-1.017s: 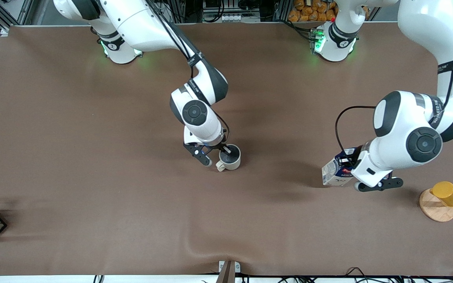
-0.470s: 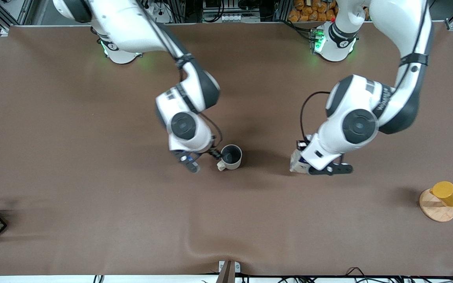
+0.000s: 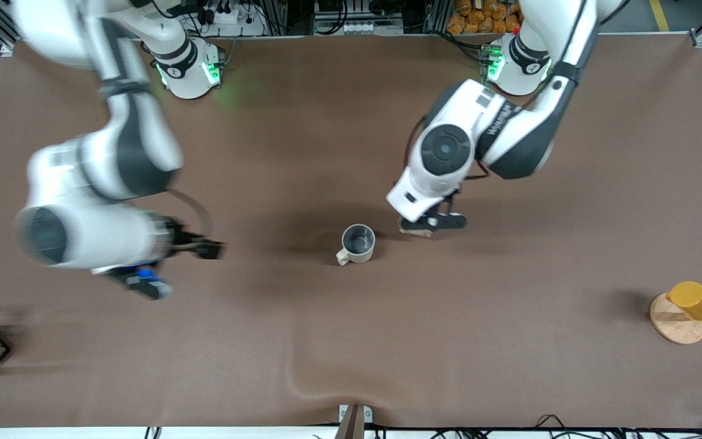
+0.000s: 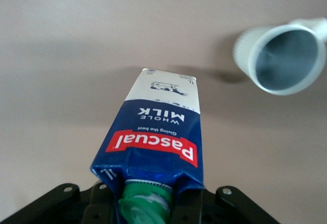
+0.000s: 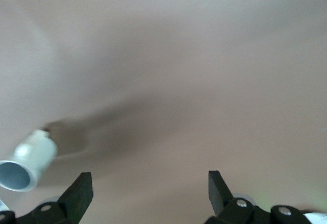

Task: Place milk next to cup

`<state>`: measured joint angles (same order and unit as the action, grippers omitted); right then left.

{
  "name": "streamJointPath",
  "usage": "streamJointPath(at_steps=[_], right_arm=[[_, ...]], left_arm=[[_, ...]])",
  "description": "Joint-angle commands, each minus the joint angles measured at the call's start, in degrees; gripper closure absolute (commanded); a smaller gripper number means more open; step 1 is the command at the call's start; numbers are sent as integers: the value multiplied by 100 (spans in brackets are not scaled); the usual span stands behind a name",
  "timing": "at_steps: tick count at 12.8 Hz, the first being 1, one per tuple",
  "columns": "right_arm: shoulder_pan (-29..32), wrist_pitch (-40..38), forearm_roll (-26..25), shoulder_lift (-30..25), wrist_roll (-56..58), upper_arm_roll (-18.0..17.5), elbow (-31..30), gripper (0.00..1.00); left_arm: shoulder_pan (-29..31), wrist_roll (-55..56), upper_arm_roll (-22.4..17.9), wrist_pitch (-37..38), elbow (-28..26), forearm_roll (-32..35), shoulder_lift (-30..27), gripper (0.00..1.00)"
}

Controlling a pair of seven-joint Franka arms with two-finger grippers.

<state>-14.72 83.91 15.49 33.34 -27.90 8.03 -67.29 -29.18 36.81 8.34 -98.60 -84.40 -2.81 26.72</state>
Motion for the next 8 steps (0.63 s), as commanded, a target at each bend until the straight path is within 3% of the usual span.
streamJointPath(at_steps=[1, 4, 8], right_arm=[[977, -112, -28, -56, 1694, -136, -241, 0], [1498, 194, -1010, -38, 3095, -153, -232, 0], [2050, 161, -1065, -450, 4033, -144, -328, 0]], left_arm=[[-288, 482, -52, 113, 685, -439, 455, 100], [-667, 1168, -25, 87, 1213, -544, 974, 100], [-914, 1399, -96, -211, 1373, -651, 1239, 100]])
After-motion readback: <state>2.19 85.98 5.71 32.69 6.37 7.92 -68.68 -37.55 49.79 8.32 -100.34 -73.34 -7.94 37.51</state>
